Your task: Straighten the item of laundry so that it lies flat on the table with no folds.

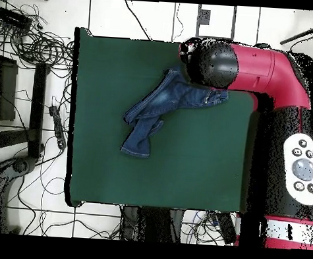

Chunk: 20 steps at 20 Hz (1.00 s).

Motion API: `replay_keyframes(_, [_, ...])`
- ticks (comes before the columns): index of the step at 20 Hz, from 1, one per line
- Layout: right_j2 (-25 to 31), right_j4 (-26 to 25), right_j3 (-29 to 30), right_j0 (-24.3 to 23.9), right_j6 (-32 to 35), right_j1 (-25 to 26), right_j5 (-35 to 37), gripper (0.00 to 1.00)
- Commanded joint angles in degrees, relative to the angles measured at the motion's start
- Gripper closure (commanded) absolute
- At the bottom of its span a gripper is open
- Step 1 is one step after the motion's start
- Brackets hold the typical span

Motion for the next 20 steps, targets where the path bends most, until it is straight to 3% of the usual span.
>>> replay_keyframes(1, [-0.6,2.3,6.6,2.9,8.3,5.4,1.5,0.0])
replay_keyframes(3, [1.9,2.4,8.3,1.4,-0.5,3.6,5.2,0.0])
replay_keyframes(7, [3.5,3.9,10.2,0.2,-5.5,0.4,10.2,0.0])
replay_keyframes(15, [10.4,0.1,14.0,-4.3,-23.6,-1.1,7.2,0.0])
replay_keyframes(17, [11.4,-0.4,15.0,-5.2,-23.9,-1.1,6.5,0.0])
replay_keyframes(20, [9.9,-0.7,15.9,-4.6,-16.0,-1.7,4.0,0.0])
